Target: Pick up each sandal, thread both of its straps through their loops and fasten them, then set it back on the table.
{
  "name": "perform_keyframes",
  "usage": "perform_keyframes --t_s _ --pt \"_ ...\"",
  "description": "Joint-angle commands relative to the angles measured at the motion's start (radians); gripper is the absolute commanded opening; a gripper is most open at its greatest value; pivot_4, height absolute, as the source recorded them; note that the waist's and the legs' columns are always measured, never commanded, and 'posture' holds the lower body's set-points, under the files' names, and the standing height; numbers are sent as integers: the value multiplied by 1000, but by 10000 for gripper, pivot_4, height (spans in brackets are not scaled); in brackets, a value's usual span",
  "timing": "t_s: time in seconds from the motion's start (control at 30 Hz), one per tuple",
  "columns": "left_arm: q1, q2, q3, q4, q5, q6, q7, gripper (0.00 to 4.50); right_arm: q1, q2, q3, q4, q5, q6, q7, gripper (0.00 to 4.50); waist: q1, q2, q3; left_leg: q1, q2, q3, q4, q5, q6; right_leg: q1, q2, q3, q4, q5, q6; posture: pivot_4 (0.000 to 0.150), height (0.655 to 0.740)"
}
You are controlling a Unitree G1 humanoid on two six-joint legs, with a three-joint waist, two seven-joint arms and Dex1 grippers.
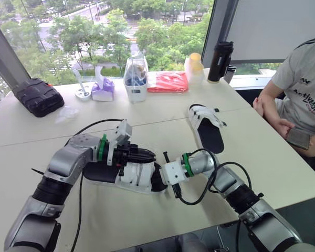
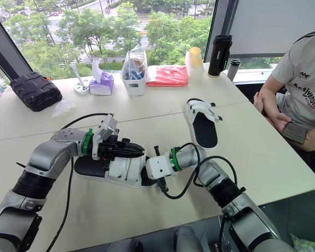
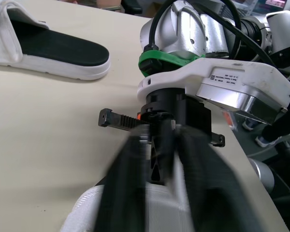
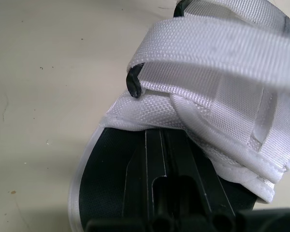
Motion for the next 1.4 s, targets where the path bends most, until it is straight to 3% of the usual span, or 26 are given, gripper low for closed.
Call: perform_keyframes --t_s 0.03,0.23,0.5,0.83,1.4 --pt "-21 3 22 -20 0 -2 7 422 32 -11 53 37 -41 23 20 0 0 0 0 0 0 0 0 0 0 0 0 0 0 0 0 1500 7400" --pt "-64 -25 105 -13 -71 55 60 422 31 -12 54 38 -41 22 23 0 1 0 0 0 0 0 1 0 0 0 0 0 0 0 0 1500 7400" --pt "-68 -45 112 0 -44 18 88 422 31 -14 55 36 -40 21 27 0 1 0 0 -1 0 0 1 0 0 0 0 0 1 0 0 1500 7400" --pt "-83 -89 128 127 29 -104 157 422 40 -27 55 20 -35 28 37 0 3 0 0 -1 0 0 3 0 0 0 0 0 1 0 0 1500 7400" --pt "-101 -73 32 231 201 -182 134 422 54 -35 52 -1 -36 41 37 0 8 0 0 -5 -1 0 5 0 0 -1 0 -1 1 0 0 1500 7400"
